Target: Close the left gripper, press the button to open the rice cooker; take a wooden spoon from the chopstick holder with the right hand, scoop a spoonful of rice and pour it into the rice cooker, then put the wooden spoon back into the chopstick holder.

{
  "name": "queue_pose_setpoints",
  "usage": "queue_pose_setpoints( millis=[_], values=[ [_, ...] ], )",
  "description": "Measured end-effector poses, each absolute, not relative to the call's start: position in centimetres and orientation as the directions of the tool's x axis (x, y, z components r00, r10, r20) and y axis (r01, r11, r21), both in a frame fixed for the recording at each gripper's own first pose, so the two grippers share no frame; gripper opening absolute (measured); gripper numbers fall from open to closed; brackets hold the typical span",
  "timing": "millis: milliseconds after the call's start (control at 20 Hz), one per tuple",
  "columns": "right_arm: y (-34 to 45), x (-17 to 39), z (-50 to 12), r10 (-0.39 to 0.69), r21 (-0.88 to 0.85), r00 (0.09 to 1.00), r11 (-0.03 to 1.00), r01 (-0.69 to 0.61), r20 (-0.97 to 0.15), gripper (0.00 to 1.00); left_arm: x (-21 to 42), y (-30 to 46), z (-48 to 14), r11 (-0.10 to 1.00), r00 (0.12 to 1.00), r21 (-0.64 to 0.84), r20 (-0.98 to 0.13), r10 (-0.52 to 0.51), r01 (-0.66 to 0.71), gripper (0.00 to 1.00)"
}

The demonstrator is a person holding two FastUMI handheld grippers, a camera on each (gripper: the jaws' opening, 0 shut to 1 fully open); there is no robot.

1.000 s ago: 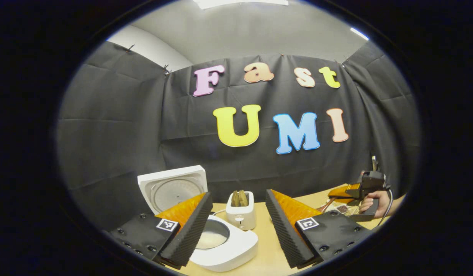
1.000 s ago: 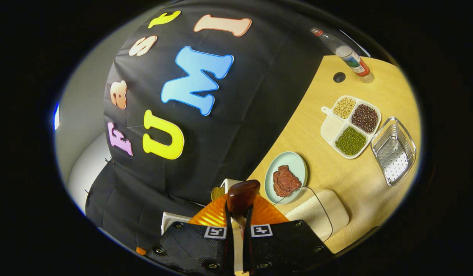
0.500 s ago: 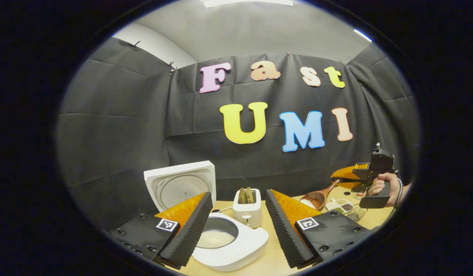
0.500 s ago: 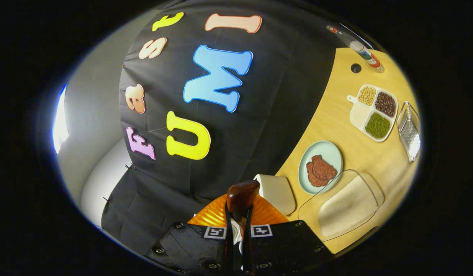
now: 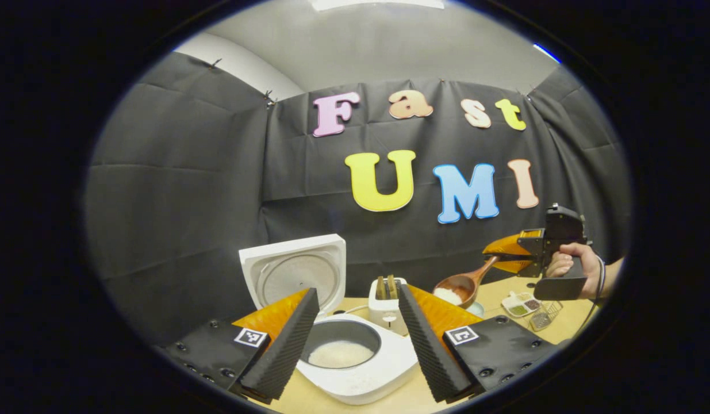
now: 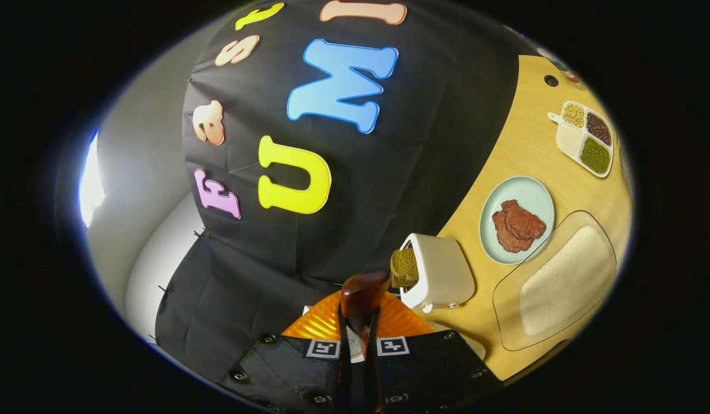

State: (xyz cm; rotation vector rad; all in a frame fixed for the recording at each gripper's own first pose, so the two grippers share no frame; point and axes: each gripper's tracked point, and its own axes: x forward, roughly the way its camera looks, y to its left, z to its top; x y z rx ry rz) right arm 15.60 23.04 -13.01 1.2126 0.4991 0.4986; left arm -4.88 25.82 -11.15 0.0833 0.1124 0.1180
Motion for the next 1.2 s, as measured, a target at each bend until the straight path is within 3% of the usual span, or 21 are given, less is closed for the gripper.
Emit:
queue_pose_setpoints(
  millis=[500,950,1200],
  values=[
    [31.6,16.2,-13.1,0.679,0.922,0.722,0.352,-0.159,-0.134,0.09,-6.6,29.9,-12.5,0.985,0.977,0.070,-0.130,0.168,-0.160,0.96],
    [40.0,16.8,-14.8,0.727,0.831,0.655,0.482,-0.277,-0.204,0.09,-8.4,31.8,-14.0,0.981,0.970,0.058,-0.151,0.191,-0.184,0.95],
    [44.5,16.9,-16.3,0.733,0.690,0.625,0.598,-0.406,-0.268,0.09,-8.9,32.3,-14.5,0.978,0.965,0.038,-0.157,0.209,-0.206,0.95]
  ],
)
